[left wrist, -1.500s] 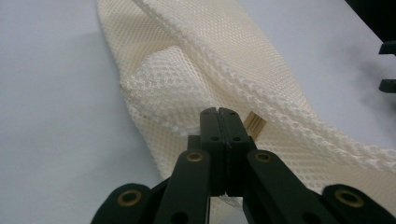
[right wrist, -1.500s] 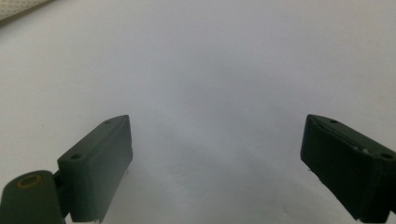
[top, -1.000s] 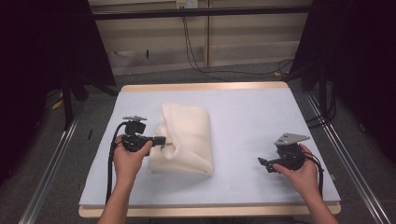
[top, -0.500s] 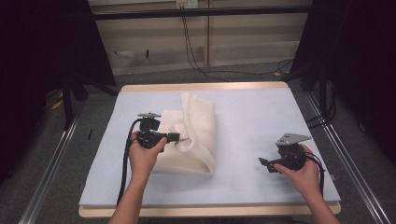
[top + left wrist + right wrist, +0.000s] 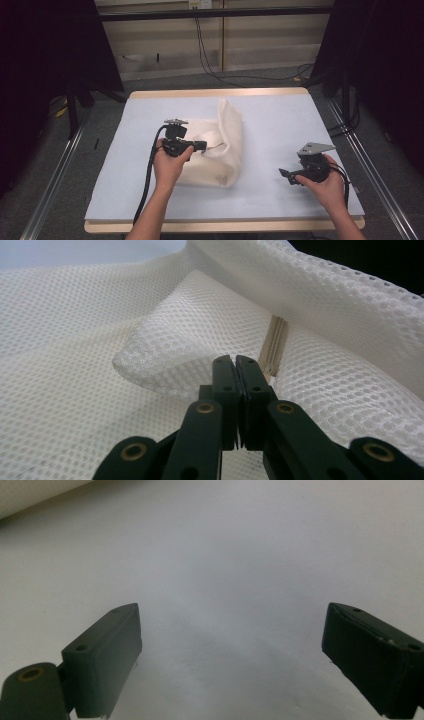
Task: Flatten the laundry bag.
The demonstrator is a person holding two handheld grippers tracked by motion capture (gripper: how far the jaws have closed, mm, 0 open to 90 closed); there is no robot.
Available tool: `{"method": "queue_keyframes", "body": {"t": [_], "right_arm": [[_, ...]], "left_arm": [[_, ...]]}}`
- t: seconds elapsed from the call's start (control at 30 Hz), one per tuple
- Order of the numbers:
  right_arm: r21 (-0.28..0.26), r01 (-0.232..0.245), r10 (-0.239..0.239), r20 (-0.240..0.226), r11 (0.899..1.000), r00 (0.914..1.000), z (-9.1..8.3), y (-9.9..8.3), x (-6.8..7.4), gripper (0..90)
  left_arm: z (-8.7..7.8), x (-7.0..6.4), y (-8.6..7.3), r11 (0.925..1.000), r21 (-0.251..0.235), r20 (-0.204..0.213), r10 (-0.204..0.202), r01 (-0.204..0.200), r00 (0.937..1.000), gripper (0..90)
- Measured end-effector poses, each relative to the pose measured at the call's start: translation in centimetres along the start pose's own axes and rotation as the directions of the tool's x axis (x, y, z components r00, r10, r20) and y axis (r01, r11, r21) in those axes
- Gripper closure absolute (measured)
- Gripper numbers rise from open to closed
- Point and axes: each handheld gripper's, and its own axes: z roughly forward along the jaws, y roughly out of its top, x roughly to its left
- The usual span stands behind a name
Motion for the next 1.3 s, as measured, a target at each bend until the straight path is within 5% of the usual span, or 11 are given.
{"method": "queue_keyframes", "body": {"t": [0.6, 0.97, 1.3], "right_arm": [[-0.008, -0.019, 0.019, 0.000, 1.000, 0.9998, -0.4, -0.4, -0.7, 9.0], [-0.013, -0.034, 0.034, 0.004, 0.999, 0.9994, -1.0, -0.9, -1.2, 9.0], [-0.007, -0.049, 0.049, 0.008, 0.999, 0.9987, -1.2, -1.5, -1.5, 9.0]], "left_arm": [[2.0, -1.1, 0.6, 0.9988, 0.034, 0.035, 0.033, -0.035, 0.9988, 79.5], [2.5, -1.8, 0.9, 0.9992, 0.018, 0.075, 0.035, -0.036, 0.9966, 62.8], [2.0, -2.0, 1.6, 0.9961, 0.040, 0.038, 0.077, -0.078, 0.9963, 45.0]]}}
